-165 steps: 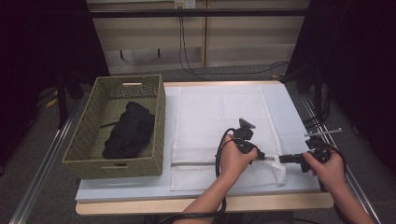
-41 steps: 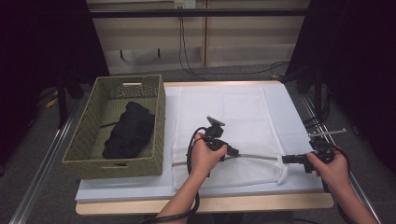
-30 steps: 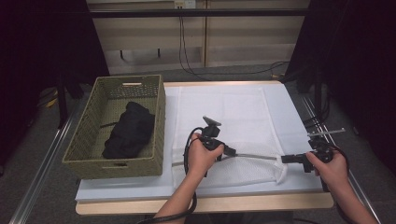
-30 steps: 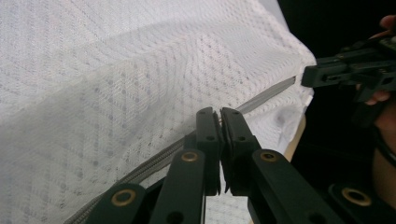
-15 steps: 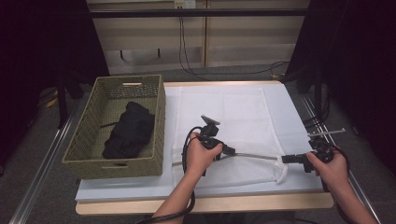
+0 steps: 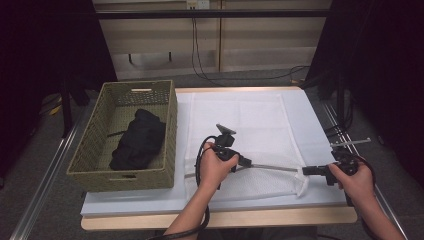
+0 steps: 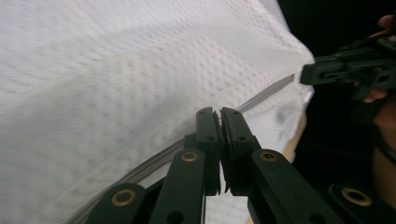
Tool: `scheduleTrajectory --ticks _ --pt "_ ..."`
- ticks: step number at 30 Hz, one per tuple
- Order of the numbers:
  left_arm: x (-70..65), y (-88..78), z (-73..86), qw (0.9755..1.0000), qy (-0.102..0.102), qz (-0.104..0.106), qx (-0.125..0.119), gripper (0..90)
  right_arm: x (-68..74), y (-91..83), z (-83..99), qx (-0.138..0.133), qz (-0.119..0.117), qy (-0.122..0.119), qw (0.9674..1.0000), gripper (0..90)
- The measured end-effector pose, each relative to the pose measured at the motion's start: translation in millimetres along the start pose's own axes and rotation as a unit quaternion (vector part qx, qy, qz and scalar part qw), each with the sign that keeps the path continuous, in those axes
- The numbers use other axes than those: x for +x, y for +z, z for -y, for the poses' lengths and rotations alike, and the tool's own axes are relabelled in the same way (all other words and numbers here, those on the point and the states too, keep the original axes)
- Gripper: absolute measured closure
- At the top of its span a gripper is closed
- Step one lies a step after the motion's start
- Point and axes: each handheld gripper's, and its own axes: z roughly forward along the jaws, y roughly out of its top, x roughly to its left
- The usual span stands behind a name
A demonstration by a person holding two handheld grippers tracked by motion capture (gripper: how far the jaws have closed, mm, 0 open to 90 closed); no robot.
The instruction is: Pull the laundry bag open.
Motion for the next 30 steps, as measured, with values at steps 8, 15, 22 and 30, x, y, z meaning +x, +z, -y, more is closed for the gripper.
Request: scheduleTrajectory --ticks 8,15,22,30 --pt "5.6 -4.1 0.5 0.9999 -0.011 0.006 0.0 87.0 -1.6 0.8 -1.9 -0.001 -0.007 0.002 1.0 88.6" --pt "10.6 -12.7 3.4 0.9998 -0.019 0.004 -0.009 87.0 -2.8 1.0 -3.7 -0.002 -0.001 0.001 1.0 88.6" --pt "14.0 -16.9 7.9 0.9995 -0.03 0.001 -0.015 87.0 -4.7 4.2 -7.0 -0.001 0.001 -0.001 1.0 88.6" --pt "20.0 -22.7 10.9 0.9995 -0.03 -0.003 -0.013 87.0 -4.0 5.9 -7.7 0.004 -0.003 0.001 1.0 88.5"
